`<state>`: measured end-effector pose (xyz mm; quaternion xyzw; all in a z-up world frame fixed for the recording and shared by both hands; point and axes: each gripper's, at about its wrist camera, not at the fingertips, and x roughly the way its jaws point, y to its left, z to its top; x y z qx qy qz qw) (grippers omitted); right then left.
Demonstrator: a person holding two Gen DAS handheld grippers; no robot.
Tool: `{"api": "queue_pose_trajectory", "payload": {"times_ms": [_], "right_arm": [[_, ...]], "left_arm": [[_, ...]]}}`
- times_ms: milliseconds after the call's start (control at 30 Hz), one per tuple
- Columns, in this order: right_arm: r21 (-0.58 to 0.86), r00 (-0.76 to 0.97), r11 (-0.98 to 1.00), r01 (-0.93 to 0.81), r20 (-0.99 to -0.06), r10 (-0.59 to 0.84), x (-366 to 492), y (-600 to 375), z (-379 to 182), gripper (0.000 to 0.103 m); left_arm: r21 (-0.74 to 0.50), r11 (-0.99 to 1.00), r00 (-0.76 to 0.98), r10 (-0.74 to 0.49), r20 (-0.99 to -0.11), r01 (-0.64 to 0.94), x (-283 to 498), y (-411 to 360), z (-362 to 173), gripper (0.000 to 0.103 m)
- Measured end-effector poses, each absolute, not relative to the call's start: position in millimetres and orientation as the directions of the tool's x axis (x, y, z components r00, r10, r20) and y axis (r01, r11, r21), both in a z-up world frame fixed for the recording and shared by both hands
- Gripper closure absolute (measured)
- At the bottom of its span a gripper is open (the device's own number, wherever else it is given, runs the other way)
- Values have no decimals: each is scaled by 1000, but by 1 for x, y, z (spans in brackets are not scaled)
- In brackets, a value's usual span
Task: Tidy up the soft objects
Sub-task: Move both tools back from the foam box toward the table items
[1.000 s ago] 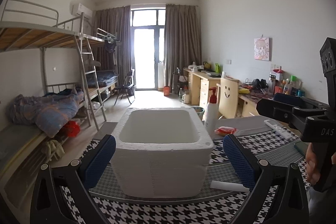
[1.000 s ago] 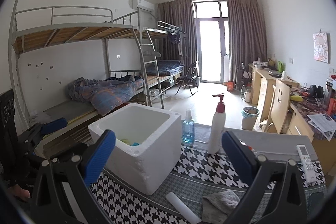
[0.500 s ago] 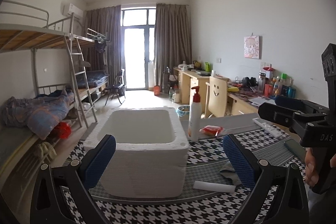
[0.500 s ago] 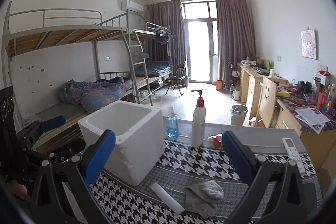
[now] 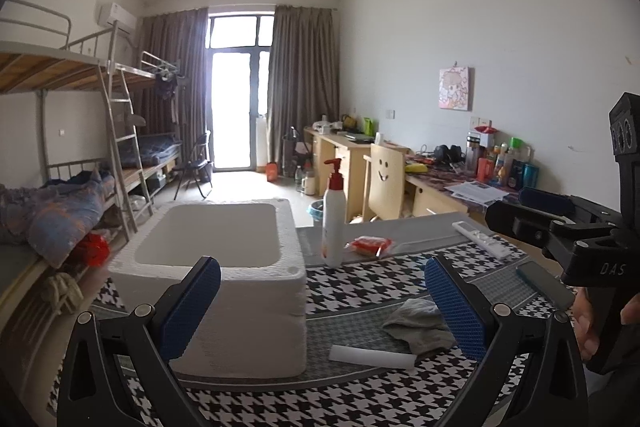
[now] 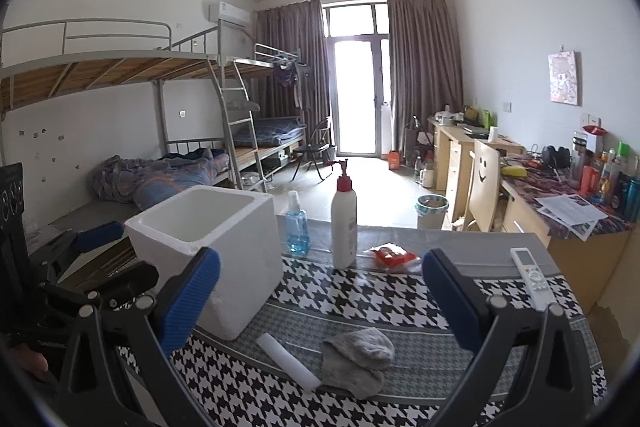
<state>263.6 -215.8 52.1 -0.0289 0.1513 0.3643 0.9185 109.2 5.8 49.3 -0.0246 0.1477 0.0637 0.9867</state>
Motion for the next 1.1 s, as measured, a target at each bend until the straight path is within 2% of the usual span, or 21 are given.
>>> {"api": "queue_pose_trajectory", "payload": {"times_ms": [467,967,1100], "right_arm": [[60,712,764,-642,-323,624,266,-232,39,1],[56,668,736,-675,-378,641,285,-241,11,1],[67,651,732,-678,-409,640,299,-242,2,1]], "left_arm": [[-41,994,938,77,-338,-97,120,-13,36,1],[-37,981,911,161,-380,-189,130,-31,14,1],[-41,970,886,201,-417,-239,138,-35,6,1]]}}
